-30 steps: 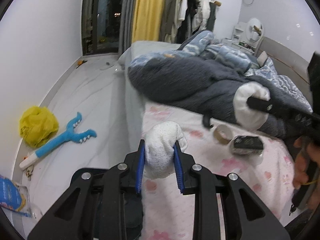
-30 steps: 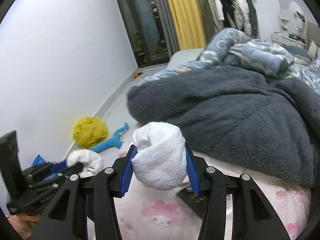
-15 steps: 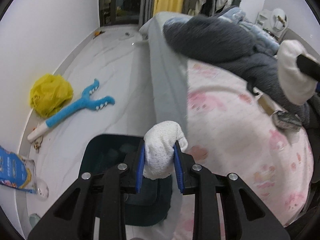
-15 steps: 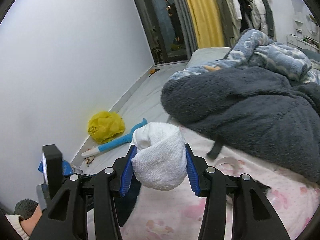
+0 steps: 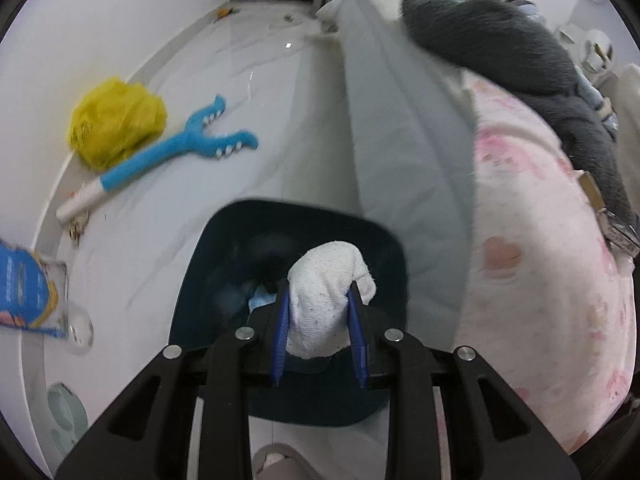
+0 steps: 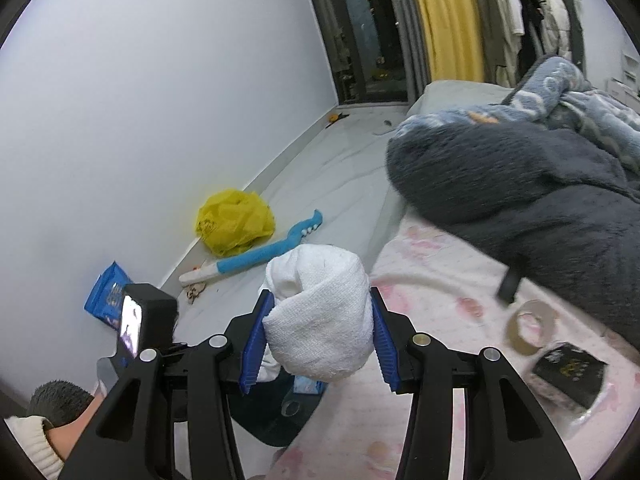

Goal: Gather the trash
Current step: 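Carry the white sock balls over the green bin with both tools, then open both tools to drop the sock balls into the bin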

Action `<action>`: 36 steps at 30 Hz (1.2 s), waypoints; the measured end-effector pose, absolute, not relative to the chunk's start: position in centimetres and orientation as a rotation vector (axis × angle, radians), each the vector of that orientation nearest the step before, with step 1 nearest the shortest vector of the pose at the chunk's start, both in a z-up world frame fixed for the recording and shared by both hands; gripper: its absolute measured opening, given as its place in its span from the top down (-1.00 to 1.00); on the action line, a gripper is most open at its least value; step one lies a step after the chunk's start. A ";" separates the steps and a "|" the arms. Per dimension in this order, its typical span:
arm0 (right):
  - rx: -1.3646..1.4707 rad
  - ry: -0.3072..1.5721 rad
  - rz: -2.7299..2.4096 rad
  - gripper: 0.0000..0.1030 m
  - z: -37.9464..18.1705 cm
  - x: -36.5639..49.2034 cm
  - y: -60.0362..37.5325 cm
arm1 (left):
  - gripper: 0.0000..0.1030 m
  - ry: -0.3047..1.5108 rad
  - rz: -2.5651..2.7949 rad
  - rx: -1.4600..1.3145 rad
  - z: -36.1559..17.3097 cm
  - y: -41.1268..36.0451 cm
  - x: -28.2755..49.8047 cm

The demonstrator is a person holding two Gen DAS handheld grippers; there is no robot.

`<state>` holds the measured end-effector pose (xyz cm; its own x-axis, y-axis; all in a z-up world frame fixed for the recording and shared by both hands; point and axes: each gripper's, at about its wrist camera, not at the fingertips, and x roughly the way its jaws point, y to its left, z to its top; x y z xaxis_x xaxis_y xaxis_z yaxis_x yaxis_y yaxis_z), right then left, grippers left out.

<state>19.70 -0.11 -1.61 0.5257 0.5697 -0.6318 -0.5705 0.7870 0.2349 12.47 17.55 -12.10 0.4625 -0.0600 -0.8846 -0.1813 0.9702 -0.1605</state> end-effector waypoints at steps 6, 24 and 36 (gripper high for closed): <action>-0.057 0.799 0.717 0.07 -3.3 19.3 3.6 | 0.43 1.141 0.093 -0.293 -14.2 19.7 12.0; -0.106 0.939 0.732 0.07 -8.4 20.6 10.9 | -0.05 1.231 0.110 -0.346 -17.2 24.4 10.8; -0.155 1.052 0.700 0.07 -12.8 21.3 13.8 | -0.28 1.045 0.129 -0.309 -11.6 26.7 8.8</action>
<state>21.31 13.77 -12.77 0.3036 0.4546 -0.8374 -0.5964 0.7760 0.2050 8.81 26.71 -11.56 0.4993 -0.0409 -0.8654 -0.2507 0.9493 -0.1896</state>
